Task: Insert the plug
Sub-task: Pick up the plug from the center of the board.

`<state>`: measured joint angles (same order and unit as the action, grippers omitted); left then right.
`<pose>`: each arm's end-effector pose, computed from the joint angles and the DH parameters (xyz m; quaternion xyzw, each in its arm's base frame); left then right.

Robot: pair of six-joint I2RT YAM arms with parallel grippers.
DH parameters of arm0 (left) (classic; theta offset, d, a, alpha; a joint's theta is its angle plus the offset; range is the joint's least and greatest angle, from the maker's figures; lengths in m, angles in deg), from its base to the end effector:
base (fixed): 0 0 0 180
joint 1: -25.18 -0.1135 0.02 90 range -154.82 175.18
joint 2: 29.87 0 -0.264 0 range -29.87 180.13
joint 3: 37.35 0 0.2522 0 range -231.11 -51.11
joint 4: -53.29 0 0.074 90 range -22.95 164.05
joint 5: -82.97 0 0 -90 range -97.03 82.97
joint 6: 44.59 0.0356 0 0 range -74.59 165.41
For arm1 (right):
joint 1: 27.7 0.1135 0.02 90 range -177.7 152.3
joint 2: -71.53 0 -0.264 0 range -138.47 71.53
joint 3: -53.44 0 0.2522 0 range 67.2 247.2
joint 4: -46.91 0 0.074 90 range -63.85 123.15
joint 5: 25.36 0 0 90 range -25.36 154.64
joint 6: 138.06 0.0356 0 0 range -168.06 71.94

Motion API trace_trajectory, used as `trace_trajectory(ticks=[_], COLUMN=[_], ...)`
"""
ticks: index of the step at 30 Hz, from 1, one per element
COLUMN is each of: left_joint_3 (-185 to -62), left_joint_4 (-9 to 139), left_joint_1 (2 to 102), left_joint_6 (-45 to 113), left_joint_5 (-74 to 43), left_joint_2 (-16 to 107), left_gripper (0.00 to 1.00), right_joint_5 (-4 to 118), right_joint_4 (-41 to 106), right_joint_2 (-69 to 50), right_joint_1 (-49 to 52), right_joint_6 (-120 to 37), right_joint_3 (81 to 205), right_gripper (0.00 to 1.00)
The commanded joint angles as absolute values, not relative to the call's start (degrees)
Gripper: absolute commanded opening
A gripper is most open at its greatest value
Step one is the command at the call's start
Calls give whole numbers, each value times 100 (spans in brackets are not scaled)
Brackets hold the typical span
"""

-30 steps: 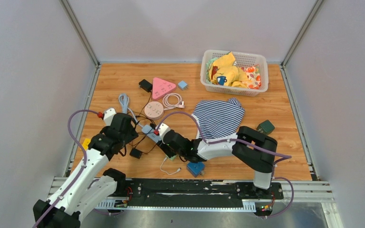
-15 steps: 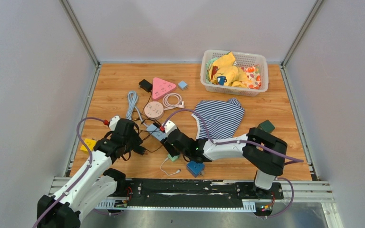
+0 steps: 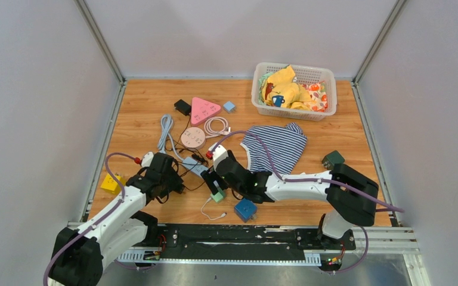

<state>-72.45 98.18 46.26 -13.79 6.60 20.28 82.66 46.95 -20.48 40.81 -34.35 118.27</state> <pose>0.1418 -0.0457 0.1567 -0.3422 0.8963 -0.0784 0.2707 0.1383 0.3213 0.2129 -0.3153 0.7858 0.2379 0.4759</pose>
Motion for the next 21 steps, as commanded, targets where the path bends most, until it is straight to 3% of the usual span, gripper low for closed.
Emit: trace_trajectory(ticks=[1,10,21], left_joint_3=[-7083,-7690,-8761], left_joint_4=[9643,10308,10541], left_joint_1=[4592,4592,4592], left_joint_6=[-1507,-1028,348], left_joint_5=[479,1082,1275], left_joint_2=[2364,1592,1175], left_gripper=[57,22,16], right_joint_5=[8580,8769,8579], right_joint_4=[4537,4410,4133], right_joint_2=[-1674,-997,-423], right_joint_1=[4031,3997,3972], right_joint_6=[-3389,-3410,-3191], right_joint_3=[11591,11348,11451], right_gripper=[87,87,87])
